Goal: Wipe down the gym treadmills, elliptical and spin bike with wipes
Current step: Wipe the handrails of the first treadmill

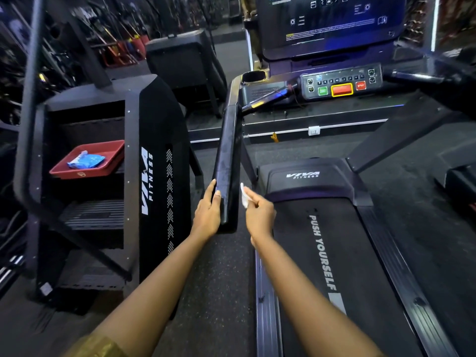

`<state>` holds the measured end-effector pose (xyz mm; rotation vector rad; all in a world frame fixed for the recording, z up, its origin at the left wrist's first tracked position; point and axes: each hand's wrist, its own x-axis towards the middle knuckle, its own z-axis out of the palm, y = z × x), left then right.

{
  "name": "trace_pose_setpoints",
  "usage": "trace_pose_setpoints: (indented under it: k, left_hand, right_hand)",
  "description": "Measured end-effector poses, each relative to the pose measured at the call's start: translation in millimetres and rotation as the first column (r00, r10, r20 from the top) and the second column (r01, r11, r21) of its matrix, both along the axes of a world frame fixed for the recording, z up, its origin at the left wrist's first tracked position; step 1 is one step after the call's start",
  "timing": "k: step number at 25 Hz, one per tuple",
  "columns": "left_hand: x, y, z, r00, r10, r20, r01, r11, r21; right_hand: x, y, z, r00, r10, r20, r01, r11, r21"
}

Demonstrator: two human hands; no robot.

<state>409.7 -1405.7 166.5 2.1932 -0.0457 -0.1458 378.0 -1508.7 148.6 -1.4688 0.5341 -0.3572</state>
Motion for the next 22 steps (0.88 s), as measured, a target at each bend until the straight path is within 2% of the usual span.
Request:
trace_pose_setpoints:
  k: [3, 5, 10, 12, 14, 16, 18, 19, 20, 22]
  left_hand:
    - [-0.4, 0.0, -1.0, 1.0, 0.011, 0.017, -0.011, 1.0, -0.012]
    - [0.6, 0.4, -2.2, 1.0, 0.018, 0.017, -0.018, 1.0, -0.024]
    - [4.1, 3.0, -9.5, 1.0, 0.012, 0.011, -0.011, 0.999, -0.043]
    - [2.0, 2.3, -11.1, 1.0, 0.007, 0.021, -0.006, 0.999, -0.043]
    - [1.4, 1.5, -9.7, 0.999, 0.032, 0.027, -0.029, 0.994, -0.105]
    - [-1.2, -1.3, -7.5, 0.995, 0.094, 0.015, -0.09, 0.98, -0.178]
    - [-3.4, -3.4, -5.5, 0.988, 0.151, -0.013, -0.15, 0.963, -0.222]
    - [-3.5, -3.4, -5.2, 0.985, 0.169, -0.04, -0.174, 0.954, -0.245]
    - [-3.8, -3.6, -5.4, 0.981, 0.181, -0.066, -0.192, 0.945, -0.264]
    - [-2.3, -4.0, -7.2, 0.978, 0.188, -0.092, -0.207, 0.937, -0.283]
  right_hand:
    - [30.5, -0.4, -12.8, 0.993, 0.084, -0.087, -0.091, 0.993, -0.079]
    - [29.1, 4.2, -16.1, 0.994, 0.08, -0.071, -0.088, 0.99, -0.112]
    - [-15.0, 11.5, -7.7, 0.986, 0.102, 0.135, -0.079, 0.983, -0.167]
    - [-17.1, 4.0, 5.5, 0.954, 0.16, 0.254, -0.098, 0.966, -0.239]
    - [12.3, -10.1, 22.7, 0.918, 0.203, 0.34, -0.074, 0.931, -0.357]
    - [58.8, -24.4, 37.6, 0.904, 0.315, 0.289, -0.118, 0.834, -0.539]
    - [99.7, -34.3, 46.3, 0.883, 0.468, 0.026, -0.307, 0.62, -0.722]
    - [111.4, -36.8, 43.9, 0.856, 0.504, -0.115, -0.397, 0.499, -0.771]
    - [116.1, -38.0, 38.7, 0.833, 0.518, -0.192, -0.44, 0.41, -0.799]
    - [107.4, -37.6, 30.0, 0.82, 0.539, -0.192, -0.427, 0.353, -0.832]
